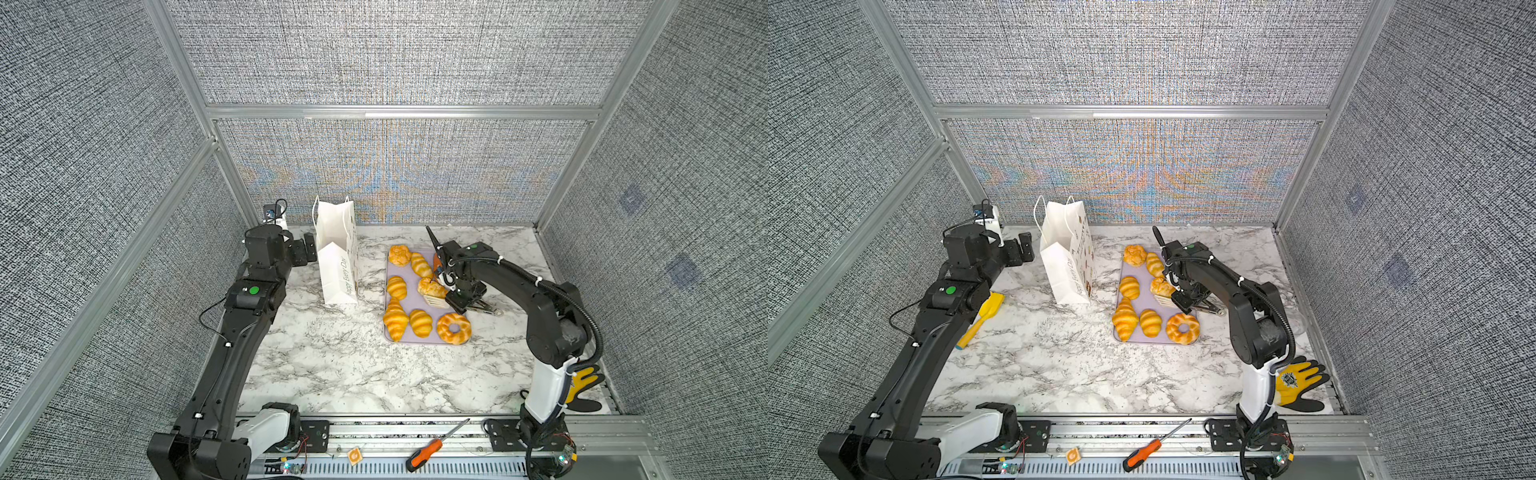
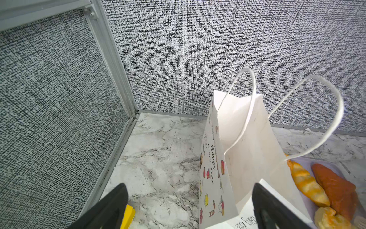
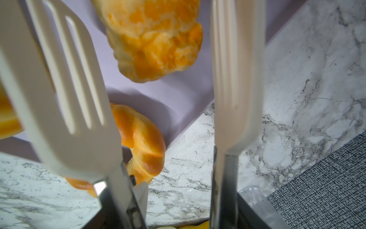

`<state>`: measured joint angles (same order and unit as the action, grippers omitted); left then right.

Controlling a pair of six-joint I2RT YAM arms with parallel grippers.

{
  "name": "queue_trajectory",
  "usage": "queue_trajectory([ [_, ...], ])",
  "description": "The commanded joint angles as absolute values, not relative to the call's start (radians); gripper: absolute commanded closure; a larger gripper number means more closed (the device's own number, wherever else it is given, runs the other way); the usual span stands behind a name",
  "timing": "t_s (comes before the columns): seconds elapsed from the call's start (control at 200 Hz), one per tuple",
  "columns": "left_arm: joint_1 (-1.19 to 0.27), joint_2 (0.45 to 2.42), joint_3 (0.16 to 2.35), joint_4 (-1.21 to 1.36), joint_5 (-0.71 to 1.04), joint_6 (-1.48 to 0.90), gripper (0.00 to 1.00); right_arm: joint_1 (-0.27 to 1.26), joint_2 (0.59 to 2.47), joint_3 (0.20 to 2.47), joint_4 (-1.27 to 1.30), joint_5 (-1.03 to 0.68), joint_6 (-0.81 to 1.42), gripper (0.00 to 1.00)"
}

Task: Place the fake bread into the paper bag
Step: 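Close the tongs on a yellow bun with the right gripper and lift it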

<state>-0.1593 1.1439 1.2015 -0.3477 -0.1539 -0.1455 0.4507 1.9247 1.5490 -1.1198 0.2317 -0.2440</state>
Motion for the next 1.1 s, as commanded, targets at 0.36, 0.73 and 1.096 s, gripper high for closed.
queue_trajectory([
  [0.36, -0.158, 1.149, 1.195, -0.327, -0.022, -0.146, 0.01, 0.456, 1.903, 1.570, -1.207, 0.136, -0.220, 0.44],
  [0.73, -0.158, 1.131, 1.192, -0.338, -0.045, -0.147, 0.01, 0.451, 1.955, 1.604, -1.215, 0.179, -0.170, 0.43],
  [1.096, -0.158, 1.131, 1.187, -0.350, -0.042, -0.142, 0.01, 0.450, 1.996, 1.628, -1.229, 0.163, -0.182, 0.45],
])
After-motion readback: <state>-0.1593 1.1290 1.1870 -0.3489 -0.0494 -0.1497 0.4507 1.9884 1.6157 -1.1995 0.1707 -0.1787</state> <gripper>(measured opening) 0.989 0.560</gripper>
